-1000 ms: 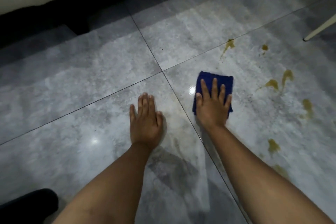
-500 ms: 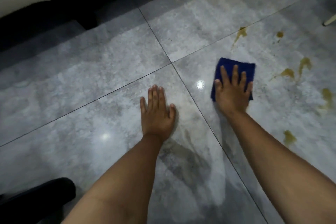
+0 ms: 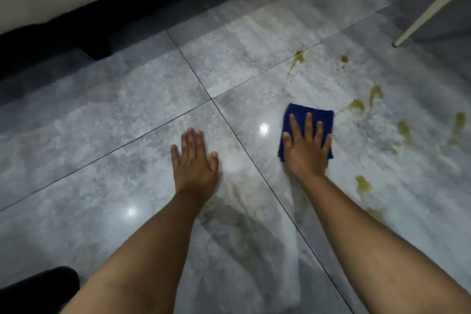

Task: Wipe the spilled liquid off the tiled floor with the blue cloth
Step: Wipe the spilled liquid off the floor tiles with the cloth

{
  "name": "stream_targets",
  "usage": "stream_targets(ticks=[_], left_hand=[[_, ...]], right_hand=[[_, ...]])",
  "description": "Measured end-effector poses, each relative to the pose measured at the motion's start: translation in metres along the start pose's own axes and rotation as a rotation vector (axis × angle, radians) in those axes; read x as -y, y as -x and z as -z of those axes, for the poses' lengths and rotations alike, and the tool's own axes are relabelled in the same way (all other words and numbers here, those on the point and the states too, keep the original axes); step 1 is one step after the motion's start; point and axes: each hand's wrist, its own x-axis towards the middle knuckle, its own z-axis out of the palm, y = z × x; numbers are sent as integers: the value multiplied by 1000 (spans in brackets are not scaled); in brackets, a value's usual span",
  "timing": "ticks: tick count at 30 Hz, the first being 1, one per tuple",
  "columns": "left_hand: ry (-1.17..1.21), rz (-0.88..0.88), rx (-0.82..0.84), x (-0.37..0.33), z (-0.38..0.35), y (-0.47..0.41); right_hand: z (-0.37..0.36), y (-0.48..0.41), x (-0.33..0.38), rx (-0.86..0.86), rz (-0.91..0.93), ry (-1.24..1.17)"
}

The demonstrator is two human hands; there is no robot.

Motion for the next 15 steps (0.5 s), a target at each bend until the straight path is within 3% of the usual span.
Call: stream_targets(ticks=[4,6,9,12,15], left_hand=[[10,67,45,-28,7,0],[2,-36,21,-59,3,7],[12,-246,28,-115,-11,12],[29,-281,53,-163,-27,13],[71,-272,14,-190,-45,22]], right_hand=[[-8,88,-26,-47,-22,34],[-17,113,-20,-29,45,54],[-4,81,-47,-19,132,68],[14,62,-115,-46,-154,44],[16,108,-148,-167,-376,-3]])
